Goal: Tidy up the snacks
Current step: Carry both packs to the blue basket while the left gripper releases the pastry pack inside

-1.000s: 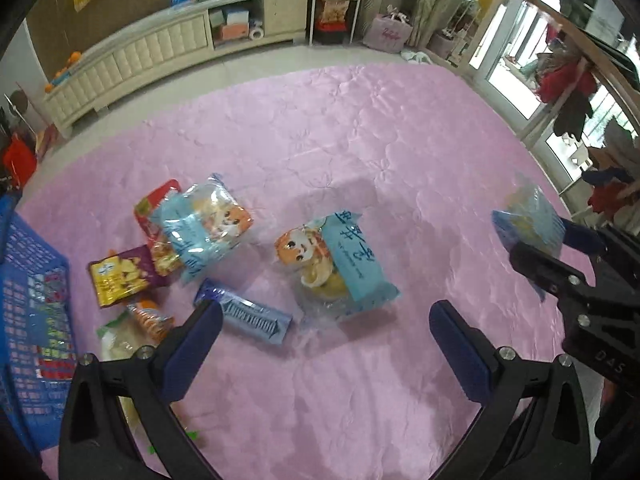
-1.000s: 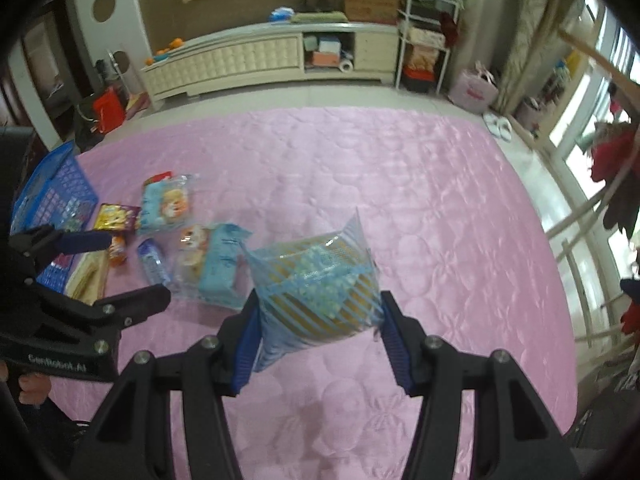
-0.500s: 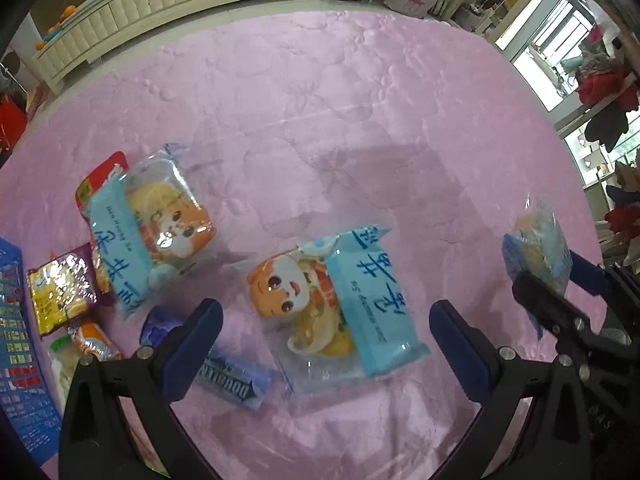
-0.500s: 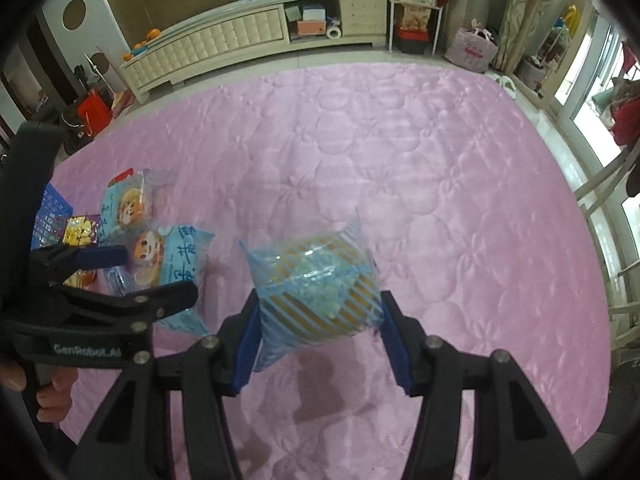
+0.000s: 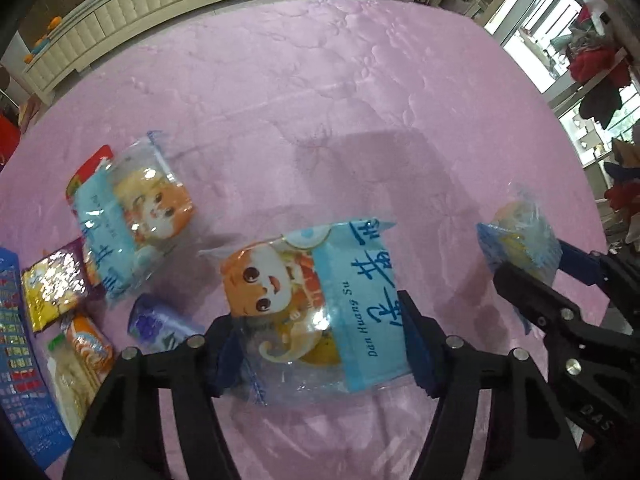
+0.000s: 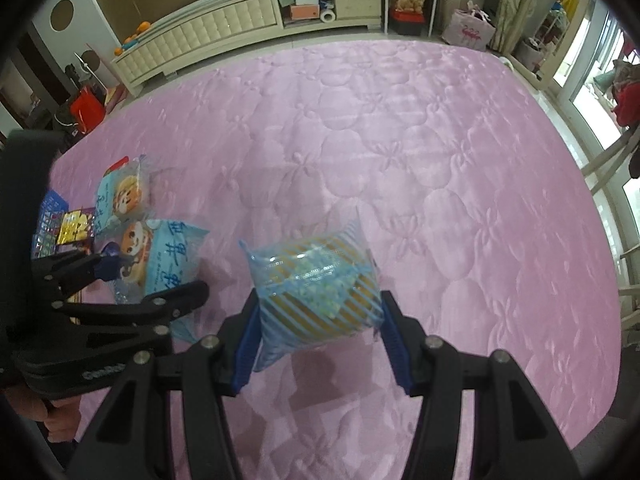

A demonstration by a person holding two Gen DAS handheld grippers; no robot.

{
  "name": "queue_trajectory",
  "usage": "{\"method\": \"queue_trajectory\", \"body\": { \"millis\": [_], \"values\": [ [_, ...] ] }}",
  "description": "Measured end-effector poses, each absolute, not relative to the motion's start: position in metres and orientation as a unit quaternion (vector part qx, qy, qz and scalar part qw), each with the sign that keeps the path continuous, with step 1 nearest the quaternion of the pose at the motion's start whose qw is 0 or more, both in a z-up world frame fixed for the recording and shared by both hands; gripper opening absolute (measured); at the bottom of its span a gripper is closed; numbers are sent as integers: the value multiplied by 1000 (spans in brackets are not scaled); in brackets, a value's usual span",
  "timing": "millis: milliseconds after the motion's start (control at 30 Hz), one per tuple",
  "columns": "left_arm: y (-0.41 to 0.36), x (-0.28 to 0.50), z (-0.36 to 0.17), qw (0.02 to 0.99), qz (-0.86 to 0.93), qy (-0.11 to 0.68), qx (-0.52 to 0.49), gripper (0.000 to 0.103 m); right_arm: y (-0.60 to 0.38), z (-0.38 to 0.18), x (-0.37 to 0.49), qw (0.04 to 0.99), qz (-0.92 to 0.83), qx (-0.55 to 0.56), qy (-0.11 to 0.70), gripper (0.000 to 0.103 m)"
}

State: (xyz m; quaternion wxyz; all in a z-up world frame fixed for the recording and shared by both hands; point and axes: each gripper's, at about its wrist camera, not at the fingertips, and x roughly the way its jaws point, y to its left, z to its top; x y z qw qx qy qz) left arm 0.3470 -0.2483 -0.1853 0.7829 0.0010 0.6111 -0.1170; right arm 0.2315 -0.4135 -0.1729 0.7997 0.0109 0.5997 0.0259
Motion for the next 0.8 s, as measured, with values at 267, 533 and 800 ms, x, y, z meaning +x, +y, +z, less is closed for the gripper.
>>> {"method": "queue_trajectory", "body": {
  "millis": [267,533,800],
  "values": [
    [-208,316,-144,802,-120,585,-5,65,-385,-143,214,807,27,4,590,60],
    [-181,284,-95,827,-115,550,-5,65,-342,-105,200,817,37,-12,575,60],
    [-136,255,-55,843,-108,526,-10,65,-297,-75,186,827,52,-3,560,60]
  ]
}}
